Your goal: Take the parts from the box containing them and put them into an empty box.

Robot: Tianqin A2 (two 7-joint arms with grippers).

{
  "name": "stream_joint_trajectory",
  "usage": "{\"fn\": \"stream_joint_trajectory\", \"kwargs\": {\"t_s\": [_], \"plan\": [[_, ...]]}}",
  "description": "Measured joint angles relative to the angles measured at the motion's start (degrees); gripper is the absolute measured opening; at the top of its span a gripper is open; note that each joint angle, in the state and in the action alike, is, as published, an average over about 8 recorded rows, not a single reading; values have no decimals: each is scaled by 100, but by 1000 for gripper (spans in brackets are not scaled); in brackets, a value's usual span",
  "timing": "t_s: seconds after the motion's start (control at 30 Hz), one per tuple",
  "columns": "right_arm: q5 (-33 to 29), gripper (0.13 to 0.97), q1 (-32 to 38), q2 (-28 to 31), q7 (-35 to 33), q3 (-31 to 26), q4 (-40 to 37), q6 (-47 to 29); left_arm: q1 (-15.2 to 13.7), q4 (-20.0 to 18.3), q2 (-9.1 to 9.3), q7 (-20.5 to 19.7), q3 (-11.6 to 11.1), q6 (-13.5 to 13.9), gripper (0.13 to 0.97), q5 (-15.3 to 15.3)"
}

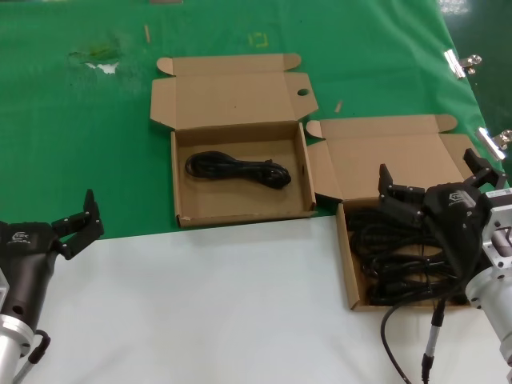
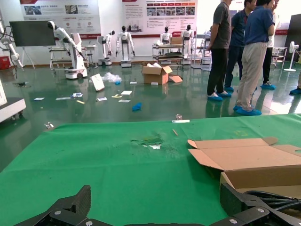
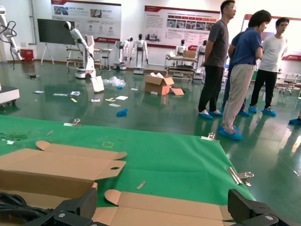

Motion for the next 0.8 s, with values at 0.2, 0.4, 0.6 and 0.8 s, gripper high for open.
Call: {"fn": "stream_joint_trajectory", "kwargs": {"t_s": [0.2,0.4,0.6,0.8], "plan": [[0,966,0,0,0,0,0,0,0,0,0,0,0,0,966,0],[0,966,0,0,0,0,0,0,0,0,0,0,0,0,966,0],[0,966,0,0,0,0,0,0,0,0,0,0,0,0,966,0],[0,966,0,0,0,0,0,0,0,0,0,0,0,0,966,0]]}}
